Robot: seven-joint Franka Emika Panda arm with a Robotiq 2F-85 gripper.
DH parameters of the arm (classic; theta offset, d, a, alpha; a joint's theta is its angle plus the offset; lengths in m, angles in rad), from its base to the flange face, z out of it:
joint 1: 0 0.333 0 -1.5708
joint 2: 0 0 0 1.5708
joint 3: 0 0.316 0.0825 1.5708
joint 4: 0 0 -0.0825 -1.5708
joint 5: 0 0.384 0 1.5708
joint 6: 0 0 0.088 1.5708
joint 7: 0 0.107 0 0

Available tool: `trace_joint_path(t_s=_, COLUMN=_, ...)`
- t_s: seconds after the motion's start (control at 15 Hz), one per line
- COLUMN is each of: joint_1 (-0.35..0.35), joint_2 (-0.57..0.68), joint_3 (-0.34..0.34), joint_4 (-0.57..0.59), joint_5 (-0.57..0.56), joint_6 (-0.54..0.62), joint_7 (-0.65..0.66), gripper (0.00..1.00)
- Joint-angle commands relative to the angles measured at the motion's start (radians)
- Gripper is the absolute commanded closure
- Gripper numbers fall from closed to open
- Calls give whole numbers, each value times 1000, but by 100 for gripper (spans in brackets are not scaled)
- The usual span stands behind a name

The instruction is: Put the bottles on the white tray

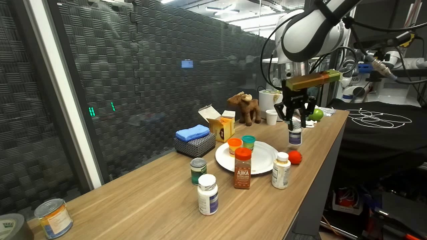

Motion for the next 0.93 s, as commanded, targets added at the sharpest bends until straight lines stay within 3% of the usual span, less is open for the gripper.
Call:
trace_joint_path(t_s=0.0, joint_1=11, joint_2=-91, joint_3=11, joint_4=-5, joint_5=1, joint_6=-28, joint_7=-5, gripper=81)
trace_joint_path(t_s=0.6, joint_1=53, joint_2=-9, joint_3=100, joint_4=72, joint_5=165, joint_6=8, joint_7=-194, gripper=81)
trace_joint_path(t_s=0.87, joint_1=60, joint_2=51, joint_3=110, joint_4=110, joint_5=186, joint_6=6, joint_7=-250, gripper=81)
